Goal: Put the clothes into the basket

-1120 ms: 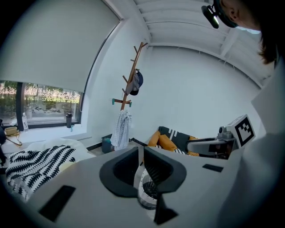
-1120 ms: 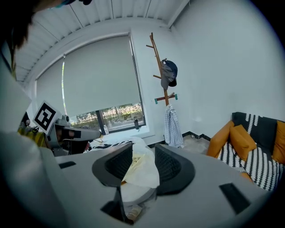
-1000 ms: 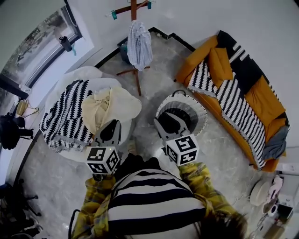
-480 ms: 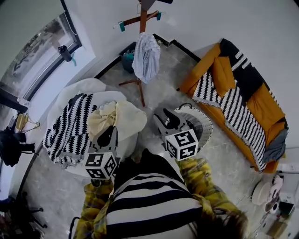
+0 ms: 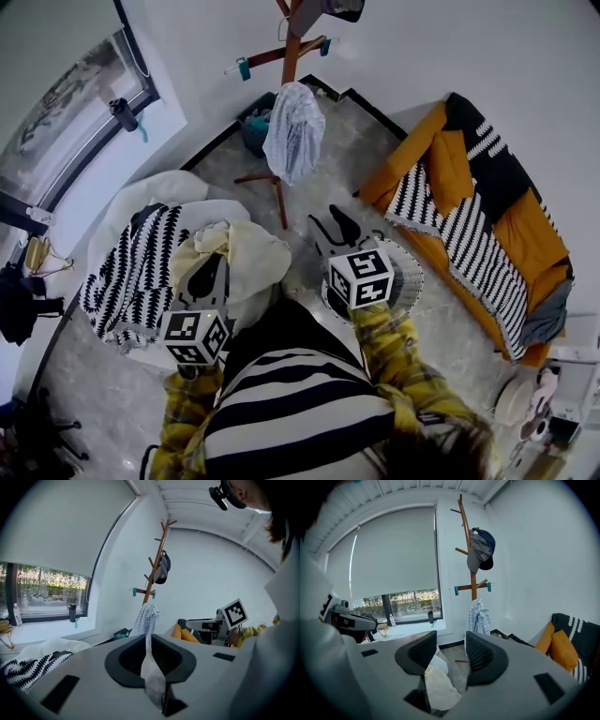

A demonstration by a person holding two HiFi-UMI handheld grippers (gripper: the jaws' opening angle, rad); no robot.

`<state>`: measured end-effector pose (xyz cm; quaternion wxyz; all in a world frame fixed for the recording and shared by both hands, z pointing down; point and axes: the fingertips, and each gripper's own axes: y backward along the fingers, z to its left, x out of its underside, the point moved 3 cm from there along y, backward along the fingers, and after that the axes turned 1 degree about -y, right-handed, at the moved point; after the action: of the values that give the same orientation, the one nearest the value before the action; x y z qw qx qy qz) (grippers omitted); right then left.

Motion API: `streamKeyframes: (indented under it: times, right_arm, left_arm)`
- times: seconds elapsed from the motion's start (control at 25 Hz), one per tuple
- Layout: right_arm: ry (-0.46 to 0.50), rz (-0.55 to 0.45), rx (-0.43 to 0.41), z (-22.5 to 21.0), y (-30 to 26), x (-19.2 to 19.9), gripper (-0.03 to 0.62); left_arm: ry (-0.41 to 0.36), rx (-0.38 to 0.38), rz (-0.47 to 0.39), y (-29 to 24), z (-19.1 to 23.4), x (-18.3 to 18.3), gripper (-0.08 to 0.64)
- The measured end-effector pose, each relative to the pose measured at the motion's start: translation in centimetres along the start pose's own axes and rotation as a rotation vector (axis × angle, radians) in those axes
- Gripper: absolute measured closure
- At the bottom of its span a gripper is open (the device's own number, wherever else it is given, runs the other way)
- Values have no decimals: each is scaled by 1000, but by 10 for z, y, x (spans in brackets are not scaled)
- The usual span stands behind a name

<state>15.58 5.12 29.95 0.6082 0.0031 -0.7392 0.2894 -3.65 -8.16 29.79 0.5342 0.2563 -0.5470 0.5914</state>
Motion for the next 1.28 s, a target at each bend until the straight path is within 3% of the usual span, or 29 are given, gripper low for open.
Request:
streamKeyframes:
  times: [0.8, 1.28]
  right_arm:
    - [65, -7, -37, -119, -173, -74, 373]
    - [60, 16, -51, -134, -238, -78, 345]
  left_arm:
    - [26, -101, 28, -132, 26, -57, 512]
    - [59, -145, 70, -160, 37, -52, 512]
